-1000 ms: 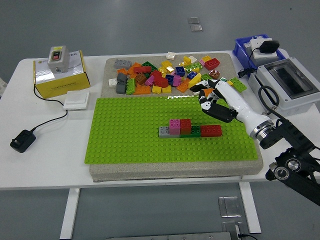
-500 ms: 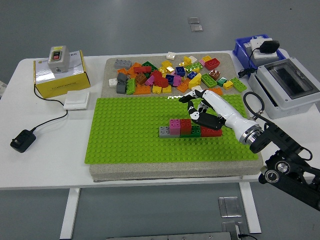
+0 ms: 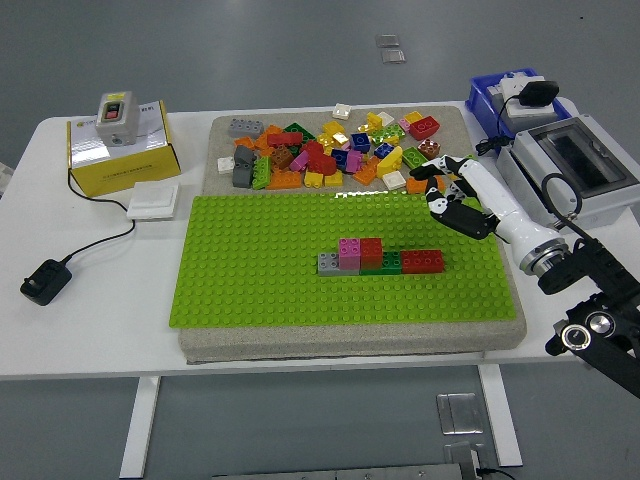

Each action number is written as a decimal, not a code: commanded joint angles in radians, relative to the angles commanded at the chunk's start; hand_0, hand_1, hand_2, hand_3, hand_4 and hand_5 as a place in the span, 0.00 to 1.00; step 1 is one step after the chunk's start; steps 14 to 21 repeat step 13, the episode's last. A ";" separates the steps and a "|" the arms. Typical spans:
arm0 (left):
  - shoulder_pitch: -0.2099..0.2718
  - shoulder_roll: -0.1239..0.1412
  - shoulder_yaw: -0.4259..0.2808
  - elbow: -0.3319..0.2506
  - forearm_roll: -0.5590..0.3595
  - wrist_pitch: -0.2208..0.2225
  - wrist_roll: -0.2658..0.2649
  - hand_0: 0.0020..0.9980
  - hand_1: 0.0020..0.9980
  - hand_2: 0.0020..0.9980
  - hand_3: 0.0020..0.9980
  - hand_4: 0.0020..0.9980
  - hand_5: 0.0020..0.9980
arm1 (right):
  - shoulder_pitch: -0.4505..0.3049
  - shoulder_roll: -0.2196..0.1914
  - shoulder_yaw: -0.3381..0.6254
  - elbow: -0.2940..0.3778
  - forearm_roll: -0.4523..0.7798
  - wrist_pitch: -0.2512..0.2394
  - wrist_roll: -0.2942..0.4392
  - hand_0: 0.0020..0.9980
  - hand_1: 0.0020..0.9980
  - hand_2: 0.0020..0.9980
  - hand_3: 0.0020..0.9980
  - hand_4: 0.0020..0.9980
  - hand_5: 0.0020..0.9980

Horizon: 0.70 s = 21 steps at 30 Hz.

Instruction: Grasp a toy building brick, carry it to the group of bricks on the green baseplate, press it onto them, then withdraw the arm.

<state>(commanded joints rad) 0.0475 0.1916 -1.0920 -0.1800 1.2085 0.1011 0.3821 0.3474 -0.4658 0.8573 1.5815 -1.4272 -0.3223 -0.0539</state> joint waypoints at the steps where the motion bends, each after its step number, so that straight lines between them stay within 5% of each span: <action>1: 0.001 0.000 -0.001 0.000 0.000 0.000 0.000 0.68 0.65 0.48 0.63 0.08 0.65 | -0.009 0.000 0.023 -0.003 0.012 -0.009 0.011 0.24 0.27 0.70 0.68 0.21 0.34; 10: 0.001 -0.001 -0.005 0.000 0.004 -0.004 0.002 0.68 0.65 0.48 0.63 0.08 0.65 | -0.033 0.007 0.136 -0.023 0.094 -0.045 0.073 0.25 0.30 0.70 0.69 0.21 0.34; 21: 0.001 0.000 -0.008 0.000 0.007 -0.004 0.002 0.68 0.65 0.48 0.63 0.08 0.65 | -0.035 0.007 0.147 -0.023 0.105 -0.048 0.081 0.25 0.30 0.70 0.69 0.21 0.34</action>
